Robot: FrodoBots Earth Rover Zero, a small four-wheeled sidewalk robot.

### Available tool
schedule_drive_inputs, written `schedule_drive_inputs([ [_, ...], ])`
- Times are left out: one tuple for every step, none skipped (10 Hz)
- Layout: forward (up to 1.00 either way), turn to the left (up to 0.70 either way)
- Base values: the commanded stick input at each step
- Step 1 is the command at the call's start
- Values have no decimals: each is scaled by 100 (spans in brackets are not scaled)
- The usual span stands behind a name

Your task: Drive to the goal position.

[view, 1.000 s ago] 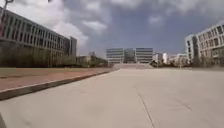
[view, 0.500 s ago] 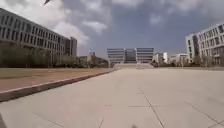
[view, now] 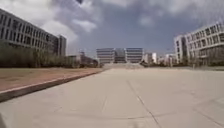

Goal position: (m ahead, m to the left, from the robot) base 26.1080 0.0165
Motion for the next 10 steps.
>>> schedule_drive_inputs([
  [100, 0],
  [100, 0],
  [100, -1],
  [100, -5],
  [100, -38],
  [100, -14],
  [100, 0],
  [100, 0],
  [100, 0],
  [100, 0],
])
